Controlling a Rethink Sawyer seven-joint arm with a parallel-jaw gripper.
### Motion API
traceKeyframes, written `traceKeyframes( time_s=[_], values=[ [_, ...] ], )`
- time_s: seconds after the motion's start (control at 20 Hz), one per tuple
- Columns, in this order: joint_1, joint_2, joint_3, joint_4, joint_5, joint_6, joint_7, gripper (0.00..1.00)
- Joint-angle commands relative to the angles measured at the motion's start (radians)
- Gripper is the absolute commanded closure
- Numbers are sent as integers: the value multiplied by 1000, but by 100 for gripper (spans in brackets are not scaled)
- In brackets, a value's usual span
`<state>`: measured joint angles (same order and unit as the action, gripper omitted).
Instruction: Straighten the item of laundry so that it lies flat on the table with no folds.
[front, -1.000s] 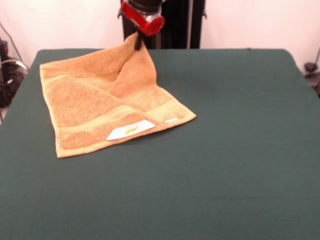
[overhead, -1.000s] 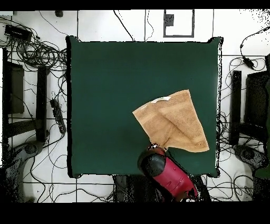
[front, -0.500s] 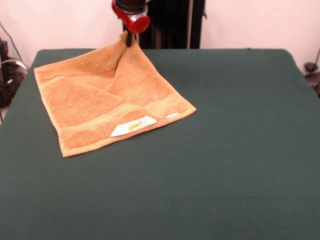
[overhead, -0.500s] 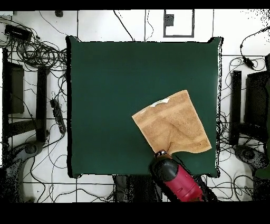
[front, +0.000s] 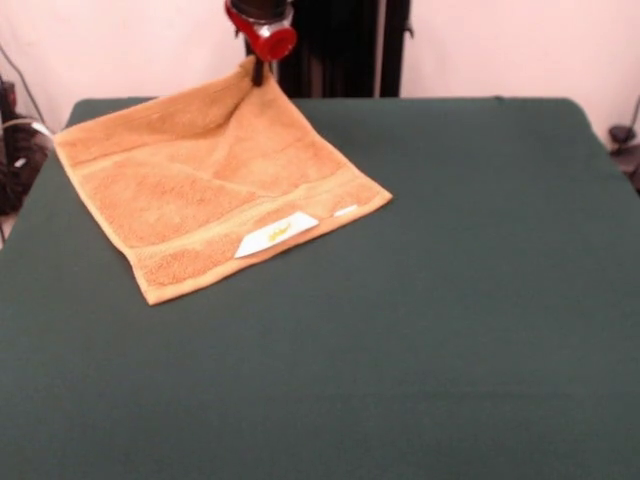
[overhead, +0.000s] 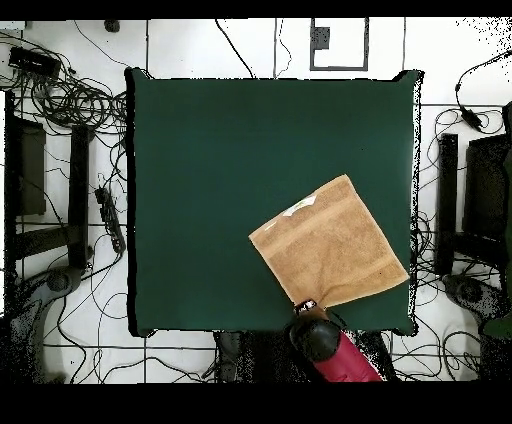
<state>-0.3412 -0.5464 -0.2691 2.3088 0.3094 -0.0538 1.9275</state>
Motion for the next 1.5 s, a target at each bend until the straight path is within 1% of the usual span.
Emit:
traceKeyframes(
  time_s=[0.05,0.15,0.2,0.45,0.5,0.55,0.6,0.65,0.7,0.75,0.8,0.9,0.95,1.05,1.1,1.15,1.25,1.3,1.5],
  values=[
    [-60,82,251,111,-45,-187,347,100],
    [-45,89,244,106,-46,-208,341,100],
    [-32,92,234,99,-46,-216,330,0],
    [-3,91,211,93,-46,-222,312,0],
    [5,89,204,92,-34,-208,311,0],
    [36,78,180,99,-1,-198,323,0],
    [44,74,171,105,20,-219,352,0],
    [29,69,186,113,18,-187,351,0],
    [31,57,180,113,24,-153,337,0],
    [68,30,142,115,48,-117,324,0],
    [101,-15,109,122,69,-27,300,0],
    [245,-113,-55,91,104,213,261,0],
    [322,-149,-150,56,90,344,267,0],
    [424,-197,-285,-27,26,561,289,0],
    [444,-217,-319,-64,-10,639,296,0],
    [460,-232,-343,-93,-34,690,295,0],
    [453,-255,-338,-130,-56,707,274,0],
    [424,-278,-298,-129,-55,680,253,0],
    [367,-295,-211,-137,-37,505,181,0]
  ],
)
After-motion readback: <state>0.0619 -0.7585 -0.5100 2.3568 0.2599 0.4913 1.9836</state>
